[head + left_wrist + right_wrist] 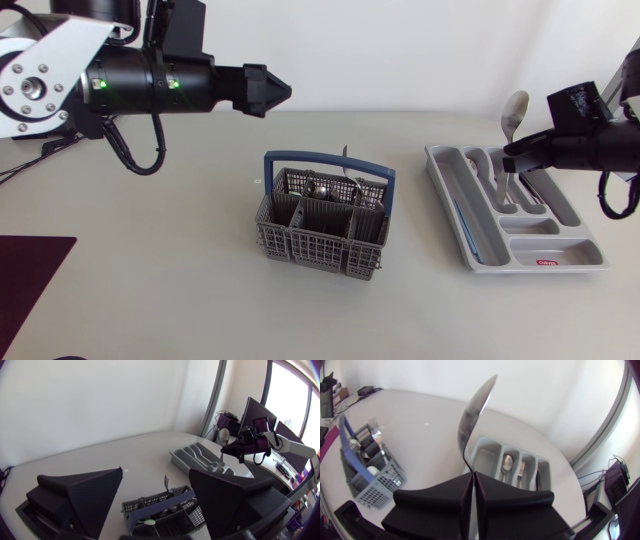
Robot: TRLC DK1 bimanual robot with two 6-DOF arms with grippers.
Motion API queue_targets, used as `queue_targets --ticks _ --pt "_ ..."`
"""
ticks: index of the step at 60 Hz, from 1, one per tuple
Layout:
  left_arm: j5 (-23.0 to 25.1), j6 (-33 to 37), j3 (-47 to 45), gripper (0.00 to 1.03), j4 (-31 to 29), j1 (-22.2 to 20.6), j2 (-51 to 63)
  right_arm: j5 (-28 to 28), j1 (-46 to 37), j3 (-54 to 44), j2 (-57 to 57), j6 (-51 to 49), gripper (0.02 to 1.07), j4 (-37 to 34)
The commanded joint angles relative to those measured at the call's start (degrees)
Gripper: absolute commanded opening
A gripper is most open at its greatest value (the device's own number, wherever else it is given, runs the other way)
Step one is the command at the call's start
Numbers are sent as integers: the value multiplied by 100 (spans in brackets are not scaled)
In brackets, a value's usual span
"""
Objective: Sort the cutlery from the basket into the organizer compartments.
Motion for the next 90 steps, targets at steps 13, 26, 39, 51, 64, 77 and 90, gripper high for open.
queue_targets --ticks 13,26,39,51,64,77,90 --pt "-371 470 -518 92 -155 98 -381 1179 -68 1058 1648 360 8 243" --pt "-476 628 -650 92 -182 98 -451 1935 151 1673 2580 580 8 217" --pt "-661 751 -720 94 -287 98 -469 2480 336 2359 3591 791 8 138" --pt "-775 857 -852 95 -375 116 -557 2621 274 3000 4478 932 9 -73" --pt "-801 874 -983 95 -437 133 -636 2682 143 3361 5138 949 10 -152" --pt "-881 1006 -1282 96 -481 133 -724 2674 72 3308 5331 984 25 -82" --pt "-881 1067 -1634 96 -481 107 -864 2647 90 3018 4892 976 60 59"
